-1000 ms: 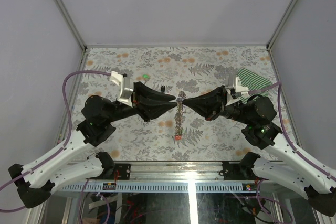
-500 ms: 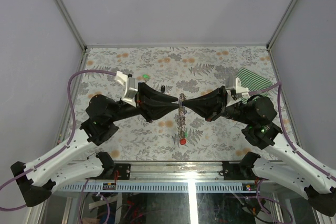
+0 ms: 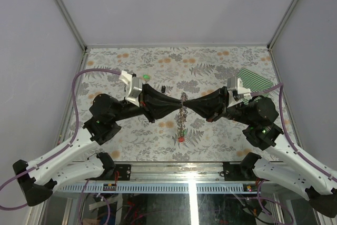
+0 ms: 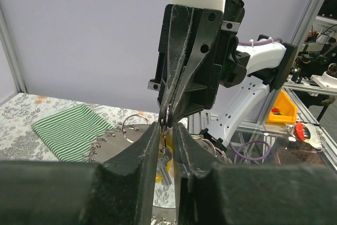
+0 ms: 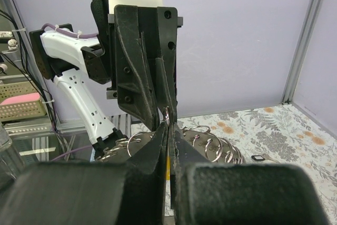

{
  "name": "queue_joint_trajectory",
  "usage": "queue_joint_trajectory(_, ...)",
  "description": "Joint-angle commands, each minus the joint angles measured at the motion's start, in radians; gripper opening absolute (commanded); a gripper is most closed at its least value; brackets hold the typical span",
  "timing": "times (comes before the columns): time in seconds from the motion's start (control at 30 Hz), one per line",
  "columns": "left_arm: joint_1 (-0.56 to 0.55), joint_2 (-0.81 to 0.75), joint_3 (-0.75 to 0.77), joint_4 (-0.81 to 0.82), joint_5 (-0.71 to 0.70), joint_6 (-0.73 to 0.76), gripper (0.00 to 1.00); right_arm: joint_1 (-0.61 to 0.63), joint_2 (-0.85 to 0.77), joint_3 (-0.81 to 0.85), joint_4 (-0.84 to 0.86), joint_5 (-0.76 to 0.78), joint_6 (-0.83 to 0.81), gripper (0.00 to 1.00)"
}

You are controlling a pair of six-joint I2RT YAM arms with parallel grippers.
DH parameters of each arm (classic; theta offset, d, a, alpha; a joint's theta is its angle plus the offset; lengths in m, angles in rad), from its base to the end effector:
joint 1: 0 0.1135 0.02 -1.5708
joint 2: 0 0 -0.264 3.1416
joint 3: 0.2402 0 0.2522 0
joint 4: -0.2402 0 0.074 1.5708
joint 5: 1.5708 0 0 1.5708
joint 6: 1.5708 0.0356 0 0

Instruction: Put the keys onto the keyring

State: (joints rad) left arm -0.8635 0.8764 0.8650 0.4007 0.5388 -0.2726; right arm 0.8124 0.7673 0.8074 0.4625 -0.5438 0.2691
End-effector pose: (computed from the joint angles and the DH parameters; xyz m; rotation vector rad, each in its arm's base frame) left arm 0.1118 -0.1589 0.4133 0.8544 1.0436 -1.2908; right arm 0.0993 0.1316 0.4169 -0.8079 0.9358 1.2406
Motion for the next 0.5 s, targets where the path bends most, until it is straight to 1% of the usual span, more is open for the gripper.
queue_joint_trajectory(0.0,-0.003,0.009,0.009,0.075,0.029,-0.010,0.14,0.003,-0.032,0.033,0.120,-0.007,0.005,0.00)
queue_joint_trajectory(0.17,-0.003,0.020,0.012,0.084,0.037,-0.014,0.07,0.003,-0.037,0.031,0.112,-0.011,0.003,0.00)
queue_joint_trajectory(0.23,-0.003,0.023,0.016,0.083,0.041,-0.014,0.01,0.004,-0.040,0.030,0.107,-0.010,0.001,0.00)
queue_joint_trajectory(0.33,-0.004,0.026,0.026,0.061,0.049,-0.007,0.00,0.004,-0.046,0.026,0.105,-0.011,-0.002,0.00)
queue_joint_trajectory(0.47,-0.004,0.016,0.060,-0.024,0.053,0.035,0.00,0.004,-0.062,0.039,0.058,-0.012,-0.032,0.01)
